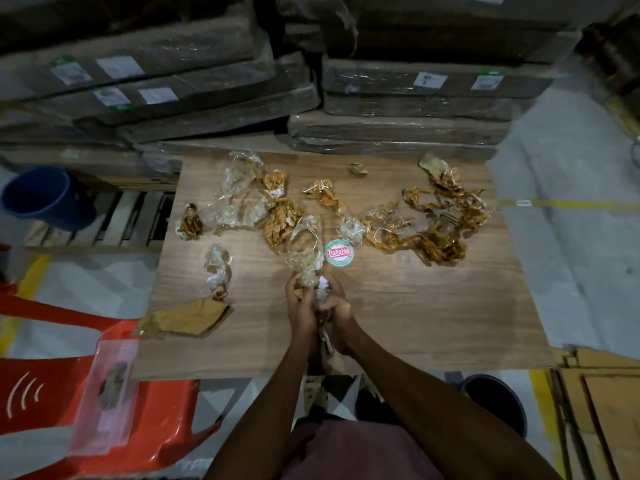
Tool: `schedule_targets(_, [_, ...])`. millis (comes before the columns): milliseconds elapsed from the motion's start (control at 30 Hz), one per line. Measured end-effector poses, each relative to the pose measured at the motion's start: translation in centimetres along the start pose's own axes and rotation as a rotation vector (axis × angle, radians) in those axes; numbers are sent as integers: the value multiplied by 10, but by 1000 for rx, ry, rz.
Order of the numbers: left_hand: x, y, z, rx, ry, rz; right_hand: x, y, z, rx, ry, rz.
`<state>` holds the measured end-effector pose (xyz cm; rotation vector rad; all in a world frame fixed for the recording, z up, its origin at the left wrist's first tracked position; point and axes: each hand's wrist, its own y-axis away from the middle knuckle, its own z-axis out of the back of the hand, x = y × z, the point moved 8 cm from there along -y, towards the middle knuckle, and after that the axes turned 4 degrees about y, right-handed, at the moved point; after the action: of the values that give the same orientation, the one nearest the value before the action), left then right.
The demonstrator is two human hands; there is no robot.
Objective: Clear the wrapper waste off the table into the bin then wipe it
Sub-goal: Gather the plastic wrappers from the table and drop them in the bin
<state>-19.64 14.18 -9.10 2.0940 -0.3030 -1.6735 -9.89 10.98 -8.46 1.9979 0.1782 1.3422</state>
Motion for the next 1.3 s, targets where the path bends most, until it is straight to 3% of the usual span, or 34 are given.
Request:
schedule_targets(233, [-22, 1, -17, 62, -151, -18, 18, -14, -2, 30, 125, -41])
schedule_targets(400, [-45, -2, -40, 30, -177, -62, 55, -16, 0, -94, 301, 258])
schedule_targets(500, [-59, 1, -51, 17, -111, -102, 69, -13, -3, -90, 477, 310])
schedule_targets(600, [-72, 3, -63, 23, -46, -103, 89, -10, -3, -159, 427, 385])
schedule_targets(833, [-120, 40, -107, 224, 92, -207, 163, 50, 13, -287, 253, 702])
schedule_targets(967, [-133, 76, -133, 390, -20, -372, 178, 86, 40, -394, 192, 767])
schedule_targets(1067, [-111, 88, -142, 475, -195, -415, 168, 94, 70, -443, 207, 713])
schedule_targets(1233, [-45, 90, -84, 206, -423, -263, 73, 80, 83, -435, 273, 441])
schedule_targets(1300, [-28, 97, -48, -29, -552, -163, 26, 67, 80, -414, 325, 349])
